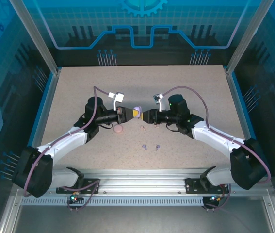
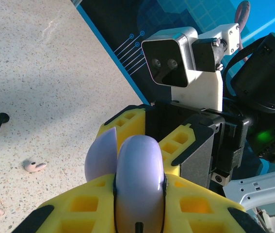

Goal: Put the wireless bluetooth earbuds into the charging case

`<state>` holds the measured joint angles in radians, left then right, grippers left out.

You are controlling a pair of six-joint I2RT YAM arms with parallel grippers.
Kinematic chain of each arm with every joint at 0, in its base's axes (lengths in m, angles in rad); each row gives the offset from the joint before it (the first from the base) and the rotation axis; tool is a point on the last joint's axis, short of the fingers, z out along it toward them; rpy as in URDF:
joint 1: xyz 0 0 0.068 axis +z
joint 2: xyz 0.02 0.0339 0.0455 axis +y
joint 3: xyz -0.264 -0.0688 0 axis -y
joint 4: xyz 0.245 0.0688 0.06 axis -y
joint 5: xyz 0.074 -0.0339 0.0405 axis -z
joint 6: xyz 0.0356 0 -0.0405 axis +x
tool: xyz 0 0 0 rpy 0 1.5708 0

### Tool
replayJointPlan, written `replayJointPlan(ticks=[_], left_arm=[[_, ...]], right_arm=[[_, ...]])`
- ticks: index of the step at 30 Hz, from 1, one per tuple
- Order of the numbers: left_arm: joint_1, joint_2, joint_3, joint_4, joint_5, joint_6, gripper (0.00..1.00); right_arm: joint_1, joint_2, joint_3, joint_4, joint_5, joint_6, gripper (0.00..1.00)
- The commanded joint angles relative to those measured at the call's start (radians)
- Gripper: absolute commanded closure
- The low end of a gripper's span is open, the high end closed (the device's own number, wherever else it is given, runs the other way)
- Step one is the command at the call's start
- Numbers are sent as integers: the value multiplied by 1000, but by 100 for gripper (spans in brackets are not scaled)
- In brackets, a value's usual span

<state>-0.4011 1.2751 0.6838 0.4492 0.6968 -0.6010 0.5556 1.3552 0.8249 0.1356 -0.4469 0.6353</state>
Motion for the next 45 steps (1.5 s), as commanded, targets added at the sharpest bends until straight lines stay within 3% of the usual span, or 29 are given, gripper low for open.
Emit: replayJointPlan(ticks=[1,8,34,38,43,45], left_arm=[[-1,-29,2,30,29,-3,100],[0,-31,6,29,31,0,100],[-3,-31,6,31,33,-9,100],[-4,-33,6,36,30,-14,100],[-7,-29,5,38,29,-16,100],[-8,-28,6,33,25,-14,100]], right_arm=[[0,-43,11,-11,-1,-14,57],[-6,-113,-38,-13,12,-5,58],[29,40,55,68,1,33,65],[30,56,84,74,-3,33,76],[30,53,86,69,-8,28,98],[30,50,90,57,-5,22,100]])
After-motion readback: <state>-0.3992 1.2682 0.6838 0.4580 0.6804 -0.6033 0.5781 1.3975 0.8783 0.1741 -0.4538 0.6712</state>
